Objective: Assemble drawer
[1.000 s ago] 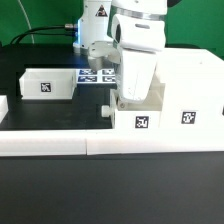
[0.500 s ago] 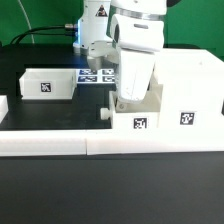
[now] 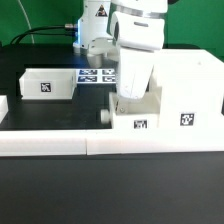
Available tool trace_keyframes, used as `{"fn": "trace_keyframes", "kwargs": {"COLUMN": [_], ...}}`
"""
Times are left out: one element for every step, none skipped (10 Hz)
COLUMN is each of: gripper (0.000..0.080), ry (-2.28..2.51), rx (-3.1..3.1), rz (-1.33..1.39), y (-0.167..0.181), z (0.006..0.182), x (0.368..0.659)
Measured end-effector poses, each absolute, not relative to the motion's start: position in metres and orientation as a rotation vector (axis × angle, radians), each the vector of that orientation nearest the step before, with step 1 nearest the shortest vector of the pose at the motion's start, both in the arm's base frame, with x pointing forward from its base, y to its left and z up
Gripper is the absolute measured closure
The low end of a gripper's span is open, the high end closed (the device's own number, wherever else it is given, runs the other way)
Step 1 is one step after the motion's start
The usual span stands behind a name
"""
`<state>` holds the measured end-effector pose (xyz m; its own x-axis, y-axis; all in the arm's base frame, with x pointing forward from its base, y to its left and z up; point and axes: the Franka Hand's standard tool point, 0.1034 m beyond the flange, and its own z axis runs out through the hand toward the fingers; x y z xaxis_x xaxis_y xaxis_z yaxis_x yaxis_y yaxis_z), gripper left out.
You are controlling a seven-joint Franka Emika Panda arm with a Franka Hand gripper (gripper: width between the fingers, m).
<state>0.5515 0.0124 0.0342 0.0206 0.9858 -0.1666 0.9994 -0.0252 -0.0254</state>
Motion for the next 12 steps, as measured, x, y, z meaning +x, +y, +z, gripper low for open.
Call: {"fn": "trace_keyframes", "kwargs": {"gripper": [0.0156, 0.0151, 0.0151, 0.015, 0.015, 0.015, 0.015, 0.015, 0.015, 0.015, 0.015, 0.015], "ry": [2.119, 2.114, 2.11, 2.104, 2.129, 2.146, 2.169, 2.16, 2.158, 2.182, 2.209, 2.231], "rx": [2.175, 2.179, 2.179, 2.181, 2.158, 2.145, 2.13, 2.141, 2.142, 2.132, 2.144, 2.175], "rz": [-0.226, -0.231, -0.226, -0.222, -0.225, -0.234, -0.243, -0.242, -0.243, -0.237, -0.214, -0.176], "y": [0.012, 0.01, 0.005, -0.001, -0.011, -0.024, -0.035, -0.039, -0.038, -0.041, -0.051, -0.06], "z": [0.045, 0.053, 0.057, 0.062, 0.063, 0.062, 0.061, 0.061, 0.061, 0.061, 0.06, 0.054], "x": [0.552, 0.553, 0.554, 0.554, 0.553, 0.551, 0.549, 0.549, 0.549, 0.548, 0.547, 0.547]}}
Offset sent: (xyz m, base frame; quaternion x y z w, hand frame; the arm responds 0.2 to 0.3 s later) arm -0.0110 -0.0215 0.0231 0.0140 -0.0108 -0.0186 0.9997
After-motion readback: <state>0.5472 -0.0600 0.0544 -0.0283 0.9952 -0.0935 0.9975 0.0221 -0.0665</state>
